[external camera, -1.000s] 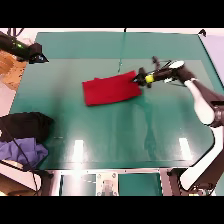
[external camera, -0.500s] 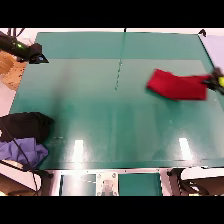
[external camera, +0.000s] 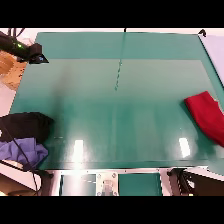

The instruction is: Fold the shirts.

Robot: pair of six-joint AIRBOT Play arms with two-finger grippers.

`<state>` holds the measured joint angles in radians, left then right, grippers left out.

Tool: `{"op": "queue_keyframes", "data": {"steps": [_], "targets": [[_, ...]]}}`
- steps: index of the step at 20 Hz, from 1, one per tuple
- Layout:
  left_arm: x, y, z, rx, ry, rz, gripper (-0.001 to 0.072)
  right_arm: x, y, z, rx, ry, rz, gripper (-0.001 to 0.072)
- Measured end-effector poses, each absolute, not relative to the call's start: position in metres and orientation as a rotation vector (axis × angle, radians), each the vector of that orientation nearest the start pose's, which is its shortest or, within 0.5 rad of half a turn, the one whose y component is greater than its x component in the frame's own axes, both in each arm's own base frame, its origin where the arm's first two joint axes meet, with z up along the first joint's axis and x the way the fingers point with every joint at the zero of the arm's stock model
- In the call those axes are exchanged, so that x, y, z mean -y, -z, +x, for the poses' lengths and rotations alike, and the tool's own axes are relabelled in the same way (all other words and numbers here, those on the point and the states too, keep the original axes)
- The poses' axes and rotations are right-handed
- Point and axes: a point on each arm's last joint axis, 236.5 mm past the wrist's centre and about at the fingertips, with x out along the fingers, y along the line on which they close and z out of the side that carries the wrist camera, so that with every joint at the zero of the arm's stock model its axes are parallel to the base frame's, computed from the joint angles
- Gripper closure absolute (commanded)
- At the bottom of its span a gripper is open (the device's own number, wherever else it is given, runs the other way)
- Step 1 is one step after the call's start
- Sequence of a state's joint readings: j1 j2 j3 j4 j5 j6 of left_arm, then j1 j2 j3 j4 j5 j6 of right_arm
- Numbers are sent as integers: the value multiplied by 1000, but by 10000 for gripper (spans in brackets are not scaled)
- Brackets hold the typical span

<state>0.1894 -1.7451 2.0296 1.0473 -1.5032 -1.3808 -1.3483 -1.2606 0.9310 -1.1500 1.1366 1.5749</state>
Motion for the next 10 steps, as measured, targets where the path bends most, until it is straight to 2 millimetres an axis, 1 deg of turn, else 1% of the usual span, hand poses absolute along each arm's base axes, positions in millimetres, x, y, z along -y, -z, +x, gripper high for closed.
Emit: {"op": "queue_keyframes", "data": {"steps": [2,3,5,6,7,8,10], "targets": [[23,-118,508,-1109,375,-289,686,294,61,131,-875,968,1324,701],[23,-118,507,-1110,376,-289,687,291,69,122,-866,993,1337,701],[23,-118,507,-1112,377,-288,686,290,78,110,-851,1028,1344,698],[23,-118,507,-1113,377,-288,687,289,81,106,-844,1039,1347,619],[23,-118,507,-1114,377,-288,686,289,83,104,-840,1047,1349,342],[23,-118,507,-1114,378,-288,686,289,84,102,-841,1051,1349,157],[23,-118,507,-1114,378,-288,687,288,76,99,-868,1039,1341,159]]}}
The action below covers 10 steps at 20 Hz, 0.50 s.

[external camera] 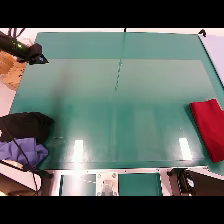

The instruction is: Fold the shirts.

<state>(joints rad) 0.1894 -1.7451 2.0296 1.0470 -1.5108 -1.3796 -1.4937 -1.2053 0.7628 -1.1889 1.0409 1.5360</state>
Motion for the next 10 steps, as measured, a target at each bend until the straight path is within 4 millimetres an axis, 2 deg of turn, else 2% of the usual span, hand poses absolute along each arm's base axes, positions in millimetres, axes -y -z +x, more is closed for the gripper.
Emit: {"op": "queue_keyframes", "data": {"steps": [2,3,4,5,6,7,10], "targets": [[23,-118,507,-1112,379,-285,686,291,59,89,-926,1052,1329,194],[22,-119,507,-1108,380,-281,687,294,45,82,-953,1072,1327,434],[21,-120,507,-1104,380,-278,687,296,31,79,-973,1087,1326,617],[19,-123,507,-1095,379,-273,687,297,15,81,-987,1090,1317,667],[19,-127,506,-1087,379,-268,688,299,-1,91,-987,1072,1294,699],[19,-132,505,-1077,378,-262,688,298,-15,106,-981,1044,1269,699],[17,-147,495,-1066,363,-251,688,286,-52,175,-958,888,1110,699]]}}
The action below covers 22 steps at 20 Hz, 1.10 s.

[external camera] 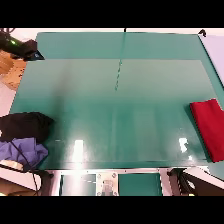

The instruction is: Fold the shirts.

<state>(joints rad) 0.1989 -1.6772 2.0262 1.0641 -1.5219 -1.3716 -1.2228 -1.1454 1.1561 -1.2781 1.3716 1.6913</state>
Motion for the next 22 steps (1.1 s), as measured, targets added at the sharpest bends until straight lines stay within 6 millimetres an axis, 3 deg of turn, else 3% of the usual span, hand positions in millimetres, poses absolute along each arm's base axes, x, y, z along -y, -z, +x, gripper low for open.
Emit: {"op": "queue_keyframes", "data": {"steps": [2,4,7,10,13,17,22], "targets": [[19,-146,482,-1097,355,-266,688,263,-69,230,-958,746,961,700],[26,-134,462,-1159,358,-285,688,224,-77,275,-982,593,838,700],[41,-103,415,-1269,362,-309,688,146,-68,313,-1057,380,693,700],[56,-74,360,-1335,360,-329,688,71,-45,315,-1129,211,589,700],[62,-54,317,-1351,343,-343,687,28,-27,307,-1167,117,528,699],[66,-47,294,-1339,334,-345,686,3,-17,301,-1190,60,491,699],[67,-45,289,-1327,328,-346,686,-4,-15,299,-1196,43,481,700]]}}
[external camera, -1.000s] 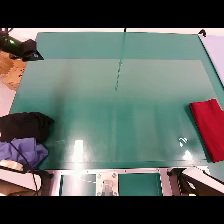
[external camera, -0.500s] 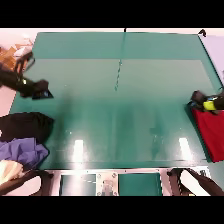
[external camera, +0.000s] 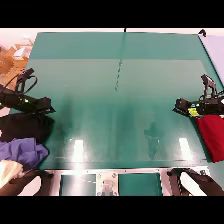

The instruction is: Fold the shirts.

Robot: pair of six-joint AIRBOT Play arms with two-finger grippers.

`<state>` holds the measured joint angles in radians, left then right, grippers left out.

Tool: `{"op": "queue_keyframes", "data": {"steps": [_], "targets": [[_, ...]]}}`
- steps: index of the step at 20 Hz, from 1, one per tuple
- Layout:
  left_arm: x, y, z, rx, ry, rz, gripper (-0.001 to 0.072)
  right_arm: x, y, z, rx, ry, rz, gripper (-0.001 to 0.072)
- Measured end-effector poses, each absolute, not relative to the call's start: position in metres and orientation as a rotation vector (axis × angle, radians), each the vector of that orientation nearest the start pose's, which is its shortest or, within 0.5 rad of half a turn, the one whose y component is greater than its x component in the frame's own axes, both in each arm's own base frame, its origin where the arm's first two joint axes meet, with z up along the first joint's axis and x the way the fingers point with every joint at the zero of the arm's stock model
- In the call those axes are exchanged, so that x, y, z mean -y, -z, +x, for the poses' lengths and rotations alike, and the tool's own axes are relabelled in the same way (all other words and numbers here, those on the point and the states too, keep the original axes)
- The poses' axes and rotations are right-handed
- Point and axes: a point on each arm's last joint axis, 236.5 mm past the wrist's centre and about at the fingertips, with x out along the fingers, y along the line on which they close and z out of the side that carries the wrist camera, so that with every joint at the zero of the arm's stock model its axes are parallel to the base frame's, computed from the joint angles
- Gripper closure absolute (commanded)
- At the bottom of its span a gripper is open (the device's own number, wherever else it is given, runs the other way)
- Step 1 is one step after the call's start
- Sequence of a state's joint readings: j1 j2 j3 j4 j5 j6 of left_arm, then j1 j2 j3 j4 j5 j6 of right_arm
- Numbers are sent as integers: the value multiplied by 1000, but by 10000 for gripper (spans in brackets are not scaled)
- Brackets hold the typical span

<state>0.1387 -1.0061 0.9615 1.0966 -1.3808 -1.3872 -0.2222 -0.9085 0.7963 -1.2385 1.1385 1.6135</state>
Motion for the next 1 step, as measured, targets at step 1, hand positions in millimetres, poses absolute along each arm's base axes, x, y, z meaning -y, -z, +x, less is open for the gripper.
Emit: {"op": "queue_keyframes", "data": {"steps": [1], "targets": [[67,-44,289,-1326,327,-346,686,-5,-14,299,-1198,41,480,699]]}}
